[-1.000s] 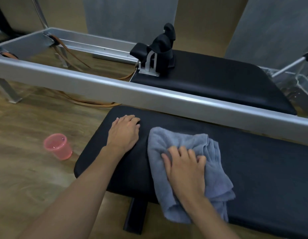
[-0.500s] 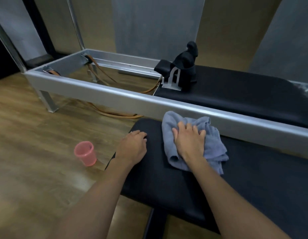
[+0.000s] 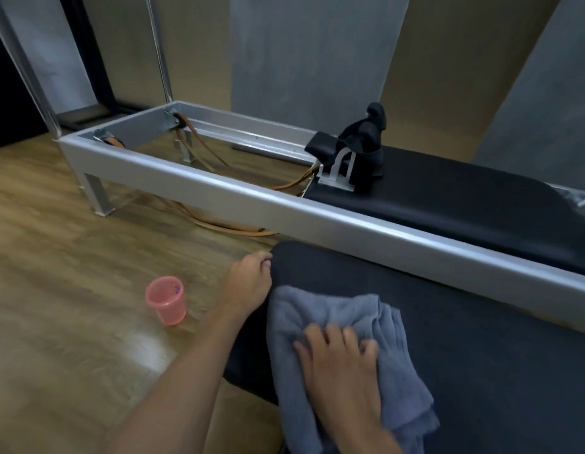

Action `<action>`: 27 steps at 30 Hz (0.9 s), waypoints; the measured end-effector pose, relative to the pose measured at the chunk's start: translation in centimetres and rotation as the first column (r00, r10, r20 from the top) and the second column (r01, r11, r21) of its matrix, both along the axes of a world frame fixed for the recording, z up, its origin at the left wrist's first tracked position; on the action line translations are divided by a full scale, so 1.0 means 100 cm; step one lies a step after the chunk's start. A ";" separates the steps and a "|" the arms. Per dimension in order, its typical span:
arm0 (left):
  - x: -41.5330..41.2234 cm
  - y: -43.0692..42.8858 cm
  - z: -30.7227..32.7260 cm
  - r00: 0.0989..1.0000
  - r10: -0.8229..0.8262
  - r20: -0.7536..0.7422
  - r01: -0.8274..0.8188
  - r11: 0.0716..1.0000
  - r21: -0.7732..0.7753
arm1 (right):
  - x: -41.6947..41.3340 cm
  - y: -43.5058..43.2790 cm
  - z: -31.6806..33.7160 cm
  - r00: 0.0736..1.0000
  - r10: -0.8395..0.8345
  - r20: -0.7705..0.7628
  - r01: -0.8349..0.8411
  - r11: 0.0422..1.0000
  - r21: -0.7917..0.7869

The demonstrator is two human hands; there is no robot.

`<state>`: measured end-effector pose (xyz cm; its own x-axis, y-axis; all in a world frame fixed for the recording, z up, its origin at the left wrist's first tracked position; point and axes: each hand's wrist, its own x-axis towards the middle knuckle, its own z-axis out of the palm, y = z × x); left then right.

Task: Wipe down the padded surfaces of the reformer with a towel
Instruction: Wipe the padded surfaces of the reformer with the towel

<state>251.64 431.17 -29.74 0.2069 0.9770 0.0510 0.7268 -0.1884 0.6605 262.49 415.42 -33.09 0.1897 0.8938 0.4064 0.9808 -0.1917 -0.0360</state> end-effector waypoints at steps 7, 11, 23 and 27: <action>-0.013 0.041 -0.020 0.952 0.082 0.296 -0.062 0.995 -0.074 | 0.020 0.153 -0.006 0.992 0.047 -0.117 -0.060 0.992 -0.108; -0.023 0.036 -0.020 0.861 0.170 0.480 -0.099 0.981 -0.168 | 0.022 0.201 -0.011 0.993 0.029 -0.116 -0.039 0.995 -0.091; -0.044 -0.012 -0.007 0.825 0.383 0.416 -0.285 0.917 -0.279 | -0.053 0.138 0.001 0.930 0.297 -0.218 -0.350 0.898 -0.268; -0.065 -0.037 -0.020 0.816 0.504 0.282 -0.392 0.842 -0.371 | -0.080 0.090 -0.002 0.894 0.388 -0.222 -0.433 0.875 -0.215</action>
<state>245.11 427.47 -31.71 -0.2354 0.9369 -0.2586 0.3866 0.3344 0.8595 254.49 424.41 -33.27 -0.1727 0.9731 0.1527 0.9563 0.2028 -0.2108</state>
